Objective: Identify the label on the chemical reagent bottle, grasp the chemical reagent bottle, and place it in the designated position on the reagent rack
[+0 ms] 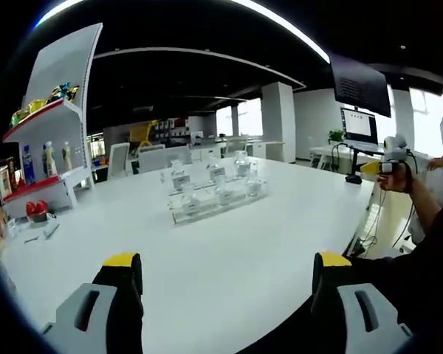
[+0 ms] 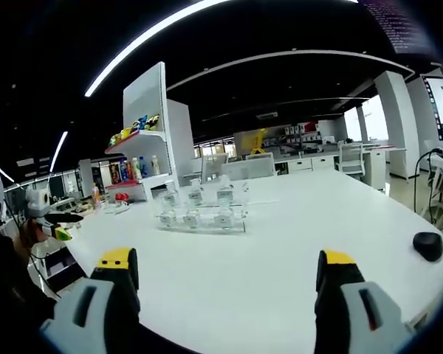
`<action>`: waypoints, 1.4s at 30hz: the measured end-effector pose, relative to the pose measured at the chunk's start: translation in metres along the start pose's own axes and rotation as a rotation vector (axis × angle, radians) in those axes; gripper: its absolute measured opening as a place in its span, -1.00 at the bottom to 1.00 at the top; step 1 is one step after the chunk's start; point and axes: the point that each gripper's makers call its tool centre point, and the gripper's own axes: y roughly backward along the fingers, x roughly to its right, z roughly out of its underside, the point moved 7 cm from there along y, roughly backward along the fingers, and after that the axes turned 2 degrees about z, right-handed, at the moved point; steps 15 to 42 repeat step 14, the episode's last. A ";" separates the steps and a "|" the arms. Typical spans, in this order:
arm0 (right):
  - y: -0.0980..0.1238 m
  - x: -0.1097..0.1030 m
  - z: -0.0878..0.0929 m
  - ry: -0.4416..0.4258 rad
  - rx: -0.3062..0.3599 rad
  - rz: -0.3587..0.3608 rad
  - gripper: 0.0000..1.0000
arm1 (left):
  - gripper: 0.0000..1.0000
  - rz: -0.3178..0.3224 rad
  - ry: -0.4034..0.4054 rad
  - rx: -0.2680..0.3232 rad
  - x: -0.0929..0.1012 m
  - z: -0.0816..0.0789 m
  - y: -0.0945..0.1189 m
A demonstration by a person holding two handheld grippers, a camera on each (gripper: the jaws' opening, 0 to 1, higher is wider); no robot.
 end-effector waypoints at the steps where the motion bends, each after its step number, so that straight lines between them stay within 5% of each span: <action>1: 0.000 -0.001 0.000 0.000 0.001 -0.001 0.94 | 0.91 0.001 0.000 -0.001 0.000 0.000 0.000; 42: -0.004 -0.002 0.003 -0.003 -0.006 -0.008 0.94 | 0.91 0.013 0.000 -0.010 0.003 0.003 -0.002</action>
